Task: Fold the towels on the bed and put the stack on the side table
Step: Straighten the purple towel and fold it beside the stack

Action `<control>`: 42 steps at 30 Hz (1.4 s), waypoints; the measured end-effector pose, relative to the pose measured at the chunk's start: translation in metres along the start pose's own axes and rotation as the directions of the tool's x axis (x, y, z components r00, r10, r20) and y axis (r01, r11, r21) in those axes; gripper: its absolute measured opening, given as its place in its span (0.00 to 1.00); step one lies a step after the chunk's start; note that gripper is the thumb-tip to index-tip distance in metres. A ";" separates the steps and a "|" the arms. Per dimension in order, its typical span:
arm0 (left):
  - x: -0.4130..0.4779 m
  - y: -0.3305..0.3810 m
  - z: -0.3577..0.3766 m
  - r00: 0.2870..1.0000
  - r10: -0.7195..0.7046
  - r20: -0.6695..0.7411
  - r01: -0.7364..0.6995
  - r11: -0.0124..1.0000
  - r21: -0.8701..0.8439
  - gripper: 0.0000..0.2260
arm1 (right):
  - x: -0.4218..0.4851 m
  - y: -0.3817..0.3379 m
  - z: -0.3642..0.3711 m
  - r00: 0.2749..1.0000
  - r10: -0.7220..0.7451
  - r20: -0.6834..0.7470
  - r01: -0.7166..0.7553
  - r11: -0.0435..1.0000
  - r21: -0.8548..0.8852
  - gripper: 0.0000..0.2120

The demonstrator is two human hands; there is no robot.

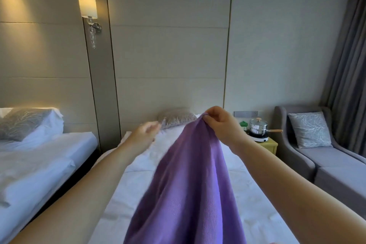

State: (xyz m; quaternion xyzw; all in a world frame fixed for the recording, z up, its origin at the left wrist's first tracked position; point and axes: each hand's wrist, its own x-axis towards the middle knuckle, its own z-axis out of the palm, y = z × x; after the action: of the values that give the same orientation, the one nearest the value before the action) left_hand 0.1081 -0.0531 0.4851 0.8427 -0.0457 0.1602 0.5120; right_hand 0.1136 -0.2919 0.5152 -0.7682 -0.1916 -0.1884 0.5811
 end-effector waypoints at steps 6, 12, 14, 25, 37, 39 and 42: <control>-0.020 -0.005 0.050 0.915 0.040 0.402 -0.044 0.999 0.002 0.17 | -0.013 0.022 0.019 0.991 0.008 0.137 -0.004 1.000 -0.030 0.04; -0.010 -0.008 0.071 0.974 0.131 0.187 -0.127 0.991 -0.034 0.11 | -0.020 0.041 0.002 0.982 0.117 0.148 -0.126 0.991 0.053 0.07; -0.004 0.004 0.070 0.985 0.150 0.088 -0.135 0.979 -0.153 0.13 | -0.024 0.049 -0.006 0.947 0.210 0.244 -0.261 0.944 0.202 0.12; 0.007 0.038 0.047 0.984 0.155 0.086 -0.051 0.714 -0.699 0.15 | -0.049 0.086 0.020 0.766 0.272 0.583 -0.323 0.946 -0.017 0.05; 0.015 -0.028 -0.005 0.994 -0.089 -0.068 0.066 0.953 -0.295 0.05 | -0.006 0.054 0.008 0.973 0.197 0.124 -0.209 0.973 0.095 0.10; 0.010 -0.021 0.007 0.997 -0.020 0.069 0.036 0.968 -0.247 0.05 | 0.000 0.041 0.011 0.980 0.137 0.147 -0.143 0.989 0.028 0.10; 0.002 -0.009 0.033 0.931 0.057 0.361 0.018 0.979 -0.202 0.18 | 0.001 0.029 0.018 0.969 0.060 0.238 -0.056 0.998 -0.024 0.08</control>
State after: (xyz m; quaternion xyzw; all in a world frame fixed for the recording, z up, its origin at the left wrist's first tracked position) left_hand 0.1191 -0.0780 0.4643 0.8009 -0.1643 0.0004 0.5758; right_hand 0.1304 -0.2815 0.4873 -0.7956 -0.2359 -0.0791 0.5524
